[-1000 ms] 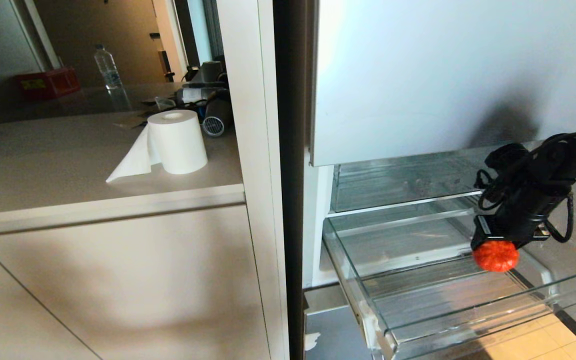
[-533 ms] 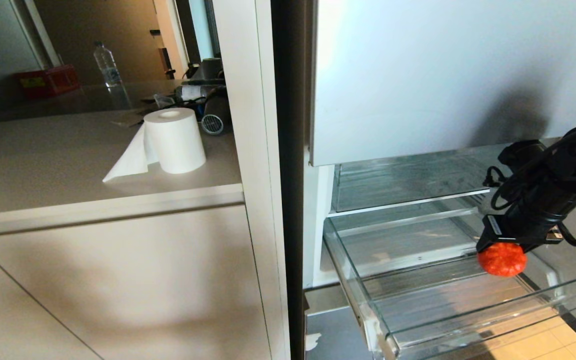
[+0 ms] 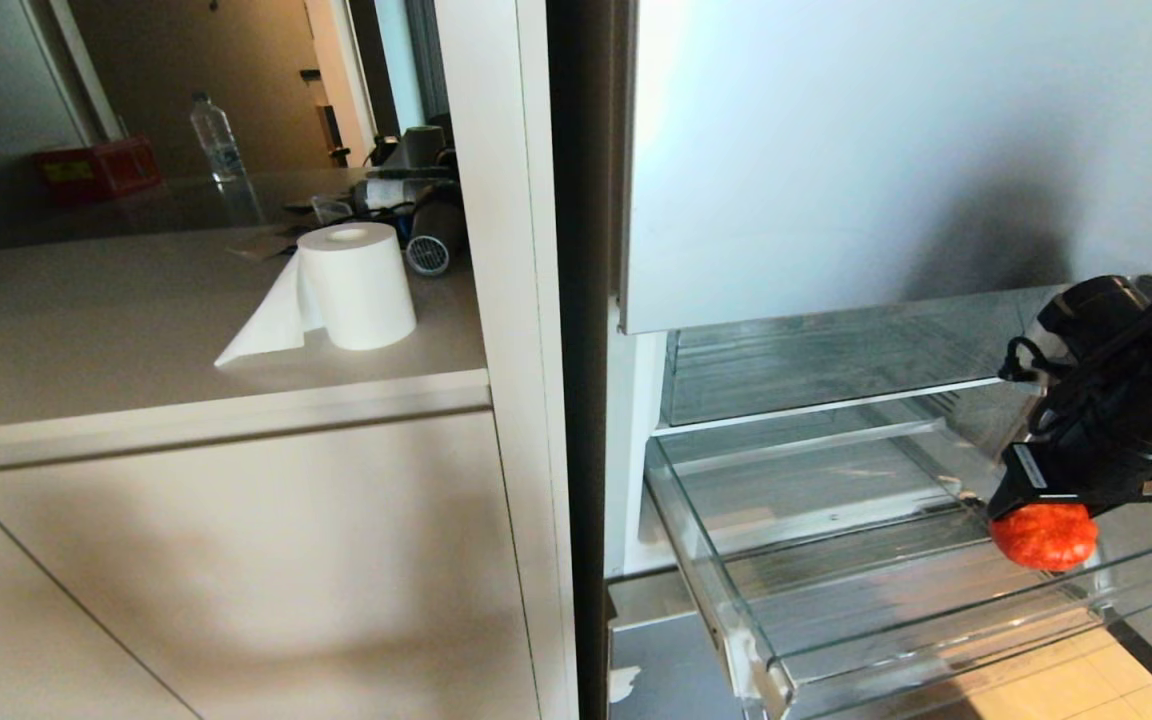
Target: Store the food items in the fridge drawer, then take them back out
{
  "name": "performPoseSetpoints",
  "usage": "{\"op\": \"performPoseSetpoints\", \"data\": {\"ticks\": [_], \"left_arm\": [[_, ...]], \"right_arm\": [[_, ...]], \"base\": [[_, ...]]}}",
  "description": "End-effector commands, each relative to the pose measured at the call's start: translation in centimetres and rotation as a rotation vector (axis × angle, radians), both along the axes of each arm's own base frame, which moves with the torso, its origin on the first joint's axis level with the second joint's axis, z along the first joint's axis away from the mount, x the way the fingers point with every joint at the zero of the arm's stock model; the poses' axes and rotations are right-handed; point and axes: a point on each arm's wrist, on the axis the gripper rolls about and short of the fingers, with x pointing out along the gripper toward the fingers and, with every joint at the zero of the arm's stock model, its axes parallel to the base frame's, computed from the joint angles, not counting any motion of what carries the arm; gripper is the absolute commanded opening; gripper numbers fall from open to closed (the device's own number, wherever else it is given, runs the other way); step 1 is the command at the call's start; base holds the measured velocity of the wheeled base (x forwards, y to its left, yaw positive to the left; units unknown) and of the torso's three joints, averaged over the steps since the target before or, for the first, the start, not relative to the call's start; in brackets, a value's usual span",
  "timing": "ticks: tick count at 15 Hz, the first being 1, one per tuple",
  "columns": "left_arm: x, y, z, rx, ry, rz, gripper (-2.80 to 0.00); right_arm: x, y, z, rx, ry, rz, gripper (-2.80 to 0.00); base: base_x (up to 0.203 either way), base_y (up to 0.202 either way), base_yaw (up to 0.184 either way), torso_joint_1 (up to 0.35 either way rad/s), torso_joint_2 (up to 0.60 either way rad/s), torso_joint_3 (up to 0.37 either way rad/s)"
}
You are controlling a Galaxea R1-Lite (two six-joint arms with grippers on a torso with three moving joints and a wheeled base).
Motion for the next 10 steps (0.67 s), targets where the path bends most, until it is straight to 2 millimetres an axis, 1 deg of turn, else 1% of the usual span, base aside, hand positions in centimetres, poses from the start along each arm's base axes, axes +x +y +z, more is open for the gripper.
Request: {"op": "performPoseSetpoints", "data": {"ticks": [1, 3, 5, 8, 9, 10], "left_arm": [[0.0, 0.0, 0.0, 0.000, 0.002, 0.000, -2.80], [0.0, 0.0, 0.0, 0.000, 0.002, 0.001, -2.80], [0.0, 0.0, 0.0, 0.000, 0.002, 0.000, -2.80], [0.0, 0.0, 0.0, 0.000, 0.002, 0.001, -2.80], [0.0, 0.0, 0.0, 0.000, 0.002, -0.001, -2.80], [0.0, 0.0, 0.0, 0.000, 0.002, 0.001, -2.80]], "right_arm": [[0.7, 0.1, -1.7, 0.003, 0.062, 0.001, -2.80], [0.7, 0.1, -2.3, 0.007, 0.086, -0.002, -2.80], [0.1, 0.1, -2.6, 0.010, 0.102, -0.007, -2.80], [-1.3, 0.1, -1.2, 0.021, 0.019, -0.032, -2.80], [-2.4, 0.2, -0.8, 0.021, -0.025, -0.037, -2.80], [-3.2, 0.2, -0.9, 0.021, -0.065, -0.039, -2.80]], "base": [[0.000, 0.000, 0.000, 0.000, 0.00, 0.000], [0.000, 0.000, 0.000, 0.000, 0.00, 0.000], [0.000, 0.000, 0.000, 0.000, 0.00, 0.000], [0.000, 0.000, 0.000, 0.000, 0.00, 0.000], [0.000, 0.000, 0.000, 0.000, 0.00, 0.000], [0.000, 0.000, 0.000, 0.000, 0.00, 0.000]]}}
